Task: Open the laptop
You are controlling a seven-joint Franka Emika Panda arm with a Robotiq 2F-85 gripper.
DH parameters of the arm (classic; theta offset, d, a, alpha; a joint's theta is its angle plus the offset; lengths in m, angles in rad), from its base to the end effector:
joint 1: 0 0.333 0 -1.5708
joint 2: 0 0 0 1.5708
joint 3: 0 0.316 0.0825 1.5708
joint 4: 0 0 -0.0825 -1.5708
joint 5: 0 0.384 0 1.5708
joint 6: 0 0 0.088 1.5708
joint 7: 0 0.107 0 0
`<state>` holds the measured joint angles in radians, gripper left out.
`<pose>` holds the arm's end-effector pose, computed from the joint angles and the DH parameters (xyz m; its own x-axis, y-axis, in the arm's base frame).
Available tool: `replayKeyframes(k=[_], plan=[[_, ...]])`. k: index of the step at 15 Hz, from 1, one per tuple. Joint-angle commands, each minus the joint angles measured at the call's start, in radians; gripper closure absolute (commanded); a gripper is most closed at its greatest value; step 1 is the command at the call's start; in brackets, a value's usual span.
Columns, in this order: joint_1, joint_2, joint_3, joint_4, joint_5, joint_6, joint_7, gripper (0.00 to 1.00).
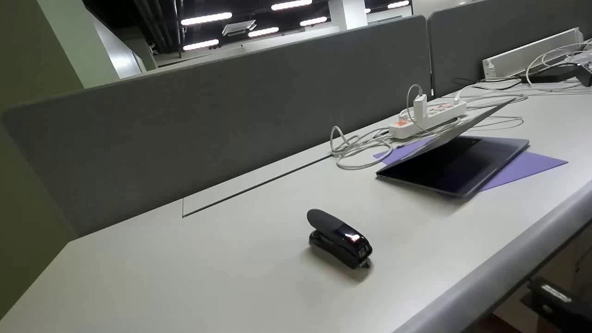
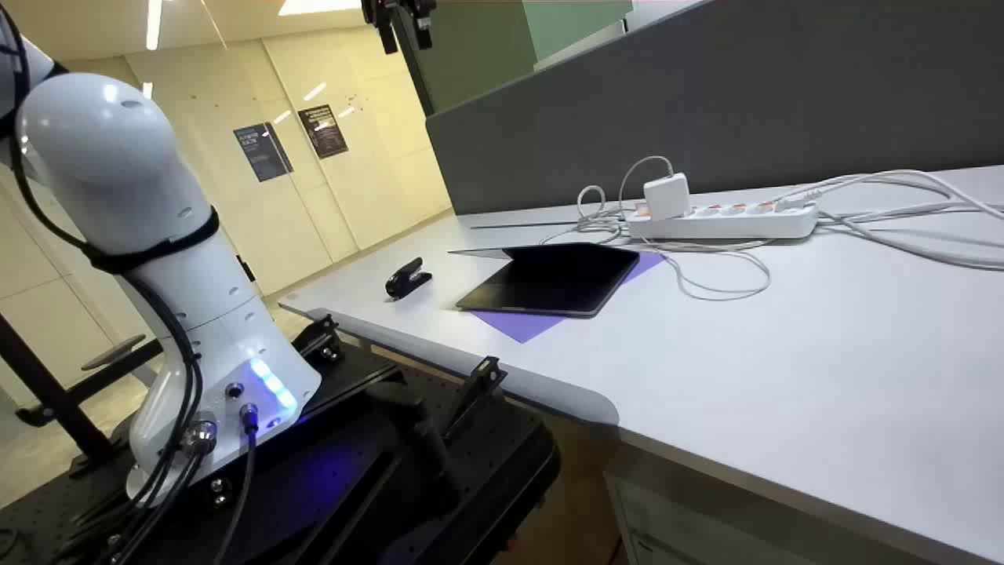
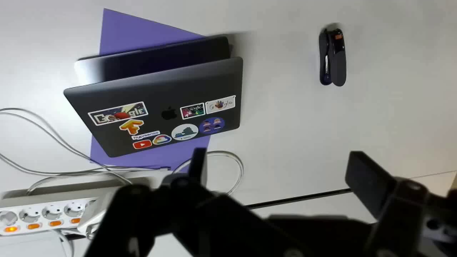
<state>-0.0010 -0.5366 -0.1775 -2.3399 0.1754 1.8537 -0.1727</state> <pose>0.3916 -0.0654 0.5350 0.9962 -0.0386 0.0785 -0.0180 -0.9686 -0.2479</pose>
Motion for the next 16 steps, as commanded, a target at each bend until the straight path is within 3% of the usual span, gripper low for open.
replayKeyframes(k=[1, 13, 16], plan=[[-0.018, 0.003, 0.015, 0.002, 0.008, -0.001, -0.008, 0.0], [-0.018, 0.003, 0.014, 0.002, 0.008, -0.001, -0.008, 0.0], [-0.029, 0.005, 0.048, -0.044, -0.026, 0.053, 0.008, 0.0]])
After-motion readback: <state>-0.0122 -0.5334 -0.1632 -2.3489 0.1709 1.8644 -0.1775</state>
